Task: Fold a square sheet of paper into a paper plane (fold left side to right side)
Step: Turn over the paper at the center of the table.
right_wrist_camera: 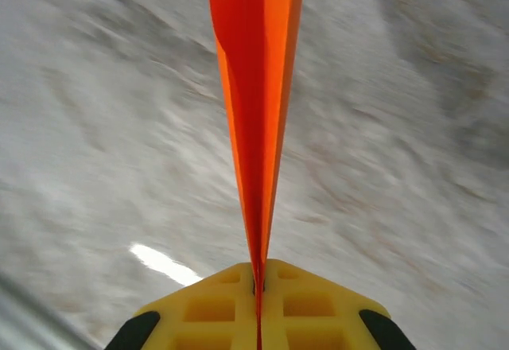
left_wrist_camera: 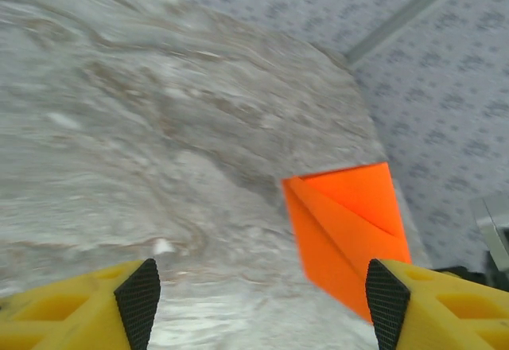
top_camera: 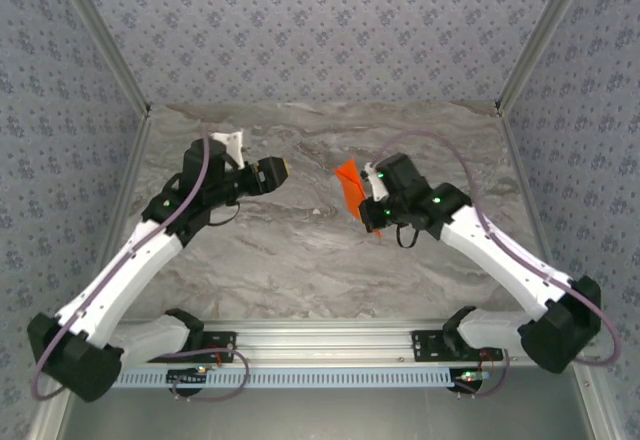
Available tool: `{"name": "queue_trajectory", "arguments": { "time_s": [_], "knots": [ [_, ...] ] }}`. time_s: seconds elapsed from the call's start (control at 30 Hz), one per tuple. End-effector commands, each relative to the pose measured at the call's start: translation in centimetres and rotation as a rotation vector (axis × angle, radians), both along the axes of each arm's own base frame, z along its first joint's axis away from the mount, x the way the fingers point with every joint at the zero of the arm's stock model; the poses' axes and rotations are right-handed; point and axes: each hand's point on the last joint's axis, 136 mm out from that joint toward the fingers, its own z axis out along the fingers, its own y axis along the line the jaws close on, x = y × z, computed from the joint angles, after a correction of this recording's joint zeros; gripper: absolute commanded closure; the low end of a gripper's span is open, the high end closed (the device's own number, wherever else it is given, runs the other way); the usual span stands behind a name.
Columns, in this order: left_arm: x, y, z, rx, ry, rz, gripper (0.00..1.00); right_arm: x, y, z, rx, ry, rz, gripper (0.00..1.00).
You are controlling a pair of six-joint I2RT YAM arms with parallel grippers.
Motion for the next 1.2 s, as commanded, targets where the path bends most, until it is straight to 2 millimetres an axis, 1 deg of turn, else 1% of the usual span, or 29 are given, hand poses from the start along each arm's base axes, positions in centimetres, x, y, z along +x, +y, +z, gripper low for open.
{"name": "queue_trajectory", "arguments": {
  "time_s": [0.0, 0.07, 0.17, 0.23, 0.33, 0.43, 0.5, 0.67, 0.77, 0.83, 0.9, 1.0, 1.03, 1.13, 1.17],
  "knots": [
    [-0.5, 4.3, -2.6, 0.164, 0.015, 0.155, 0.28, 0.5, -5.9, -0.7, -0.537, -0.078, -0.082, 0.95],
    [-0.9, 5.3, -2.7, 0.172, 0.007, 0.195, 0.28, 0.9, -5.6, -0.9, -0.669, -0.094, -0.071, 0.95],
    [-1.5, 6.6, -2.6, 0.179, -0.008, 0.244, 0.28, 1.5, -4.4, -2.0, -0.851, -0.105, -0.024, 0.94],
    [-1.8, 7.3, -2.4, 0.185, -0.020, 0.266, 0.28, 2.0, -3.3, -3.1, -0.974, -0.114, 0.019, 0.94],
    [-2.3, 7.8, -2.3, 0.196, -0.028, 0.277, 0.26, 2.5, -1.5, -5.1, -1.112, -0.119, 0.089, 0.94],
    [-2.4, 7.9, -2.5, 0.202, -0.022, 0.274, 0.26, 2.8, 0.3, -7.5, -1.186, -0.108, 0.142, 0.94],
    [-2.5, 7.9, -2.8, 0.203, -0.016, 0.272, 0.26, 2.9, 1.3, -8.8, -1.200, -0.091, 0.165, 0.94],
    [-2.5, 7.7, -3.6, 0.203, -0.002, 0.266, 0.26, 2.4, 2.7, -11.2, -1.249, -0.056, 0.213, 0.90],
    [-2.4, 7.5, -3.9, 0.203, 0.006, 0.258, 0.24, 1.1, 3.9, -12.9, -1.190, 0.002, 0.261, 0.81],
    [-2.3, 7.3, -4.4, 0.204, 0.026, 0.251, 0.22, -0.3, 5.1, -13.8, -1.088, 0.059, 0.294, 0.72],
    [-2.2, 6.8, -5.1, 0.194, 0.053, 0.233, 0.20, -1.7, 6.2, -14.1, -0.989, 0.100, 0.318, 0.63],
    [-1.8, 5.9, -6.3, 0.139, 0.112, 0.200, 0.20, -3.4, 7.6, -13.1, -0.844, 0.132, 0.342, 0.50],
    [-1.6, 5.4, -6.7, 0.106, 0.134, 0.183, 0.19, -4.0, 7.9, -12.4, -0.790, 0.142, 0.348, 0.45],
    [-1.2, 3.4, -7.6, 0.000, 0.174, 0.104, 0.19, -5.7, 8.7, -10.3, -0.621, 0.163, 0.361, 0.32],
    [-1.1, 2.6, -7.9, -0.024, 0.186, 0.074, 0.19, -6.1, 8.8, -9.5, -0.564, 0.160, 0.362, 0.29]
  ]
}}
